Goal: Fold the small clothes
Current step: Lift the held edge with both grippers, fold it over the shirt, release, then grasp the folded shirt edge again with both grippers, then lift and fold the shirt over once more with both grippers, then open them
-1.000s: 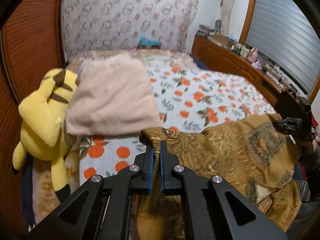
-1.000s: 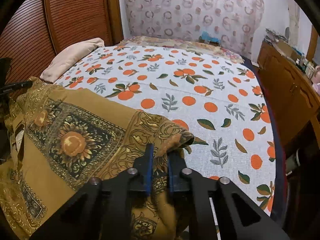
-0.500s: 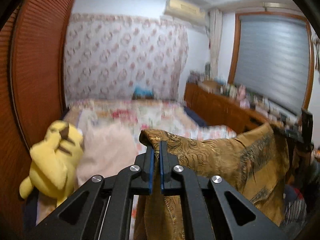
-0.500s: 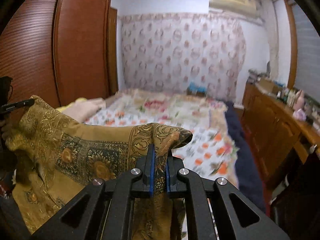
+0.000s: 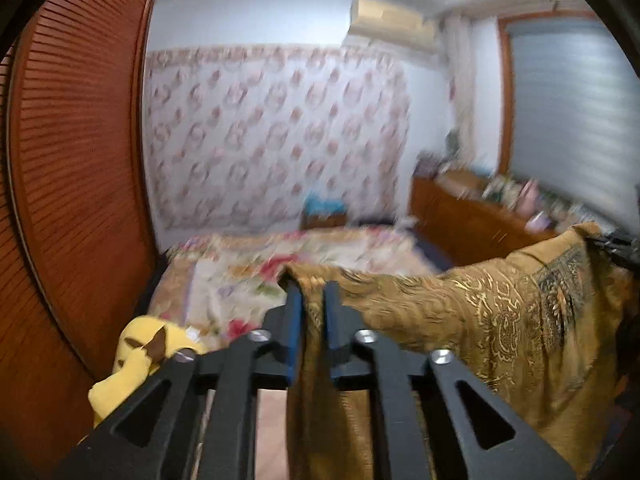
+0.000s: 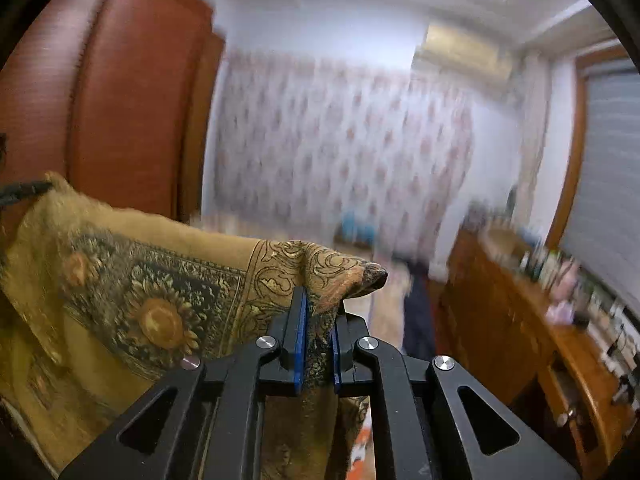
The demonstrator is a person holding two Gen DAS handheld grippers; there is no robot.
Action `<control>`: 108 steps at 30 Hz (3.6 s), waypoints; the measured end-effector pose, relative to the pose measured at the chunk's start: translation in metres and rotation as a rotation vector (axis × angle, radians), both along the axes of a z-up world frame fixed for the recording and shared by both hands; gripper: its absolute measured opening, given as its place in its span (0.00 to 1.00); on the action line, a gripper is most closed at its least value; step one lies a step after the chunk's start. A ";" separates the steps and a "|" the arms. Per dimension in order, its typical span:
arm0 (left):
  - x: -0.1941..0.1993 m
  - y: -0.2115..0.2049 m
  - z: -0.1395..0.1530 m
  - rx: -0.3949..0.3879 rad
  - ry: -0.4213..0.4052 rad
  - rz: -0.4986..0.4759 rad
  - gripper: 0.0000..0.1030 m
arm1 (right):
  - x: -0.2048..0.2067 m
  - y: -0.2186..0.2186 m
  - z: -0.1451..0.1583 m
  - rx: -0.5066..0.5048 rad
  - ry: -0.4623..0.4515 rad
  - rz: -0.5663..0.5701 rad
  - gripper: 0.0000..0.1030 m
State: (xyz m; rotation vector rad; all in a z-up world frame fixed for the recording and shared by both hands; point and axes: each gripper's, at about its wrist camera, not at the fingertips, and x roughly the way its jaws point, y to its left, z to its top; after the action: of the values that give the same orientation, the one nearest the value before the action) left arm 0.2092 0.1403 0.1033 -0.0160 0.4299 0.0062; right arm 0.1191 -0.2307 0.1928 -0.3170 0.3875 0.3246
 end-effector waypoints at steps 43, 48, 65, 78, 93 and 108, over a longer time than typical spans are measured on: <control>-0.064 -0.052 -0.214 0.015 0.452 -0.098 0.83 | -0.003 -0.079 -0.154 0.129 0.424 -0.092 0.38; -0.063 -0.051 -0.215 0.016 0.460 -0.091 0.90 | -0.002 -0.071 -0.158 0.123 0.412 -0.066 0.35; -0.075 -0.038 -0.196 -0.042 0.392 -0.092 0.78 | 0.006 -0.053 -0.171 0.059 0.380 -0.053 0.31; -0.077 -0.024 -0.190 -0.070 0.401 -0.077 0.30 | 0.002 -0.043 -0.167 0.025 0.336 -0.015 0.25; -0.082 -0.033 -0.174 -0.074 0.342 -0.143 0.04 | 0.008 -0.054 -0.169 0.052 0.341 -0.012 0.04; -0.107 -0.038 -0.129 -0.086 0.187 -0.140 0.03 | -0.023 -0.067 -0.139 0.123 0.203 0.006 0.04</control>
State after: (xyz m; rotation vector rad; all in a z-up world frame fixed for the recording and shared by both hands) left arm 0.1021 0.1023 -0.0256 -0.0702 0.6176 -0.1493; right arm 0.0959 -0.2978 0.0541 -0.1653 0.5633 0.3860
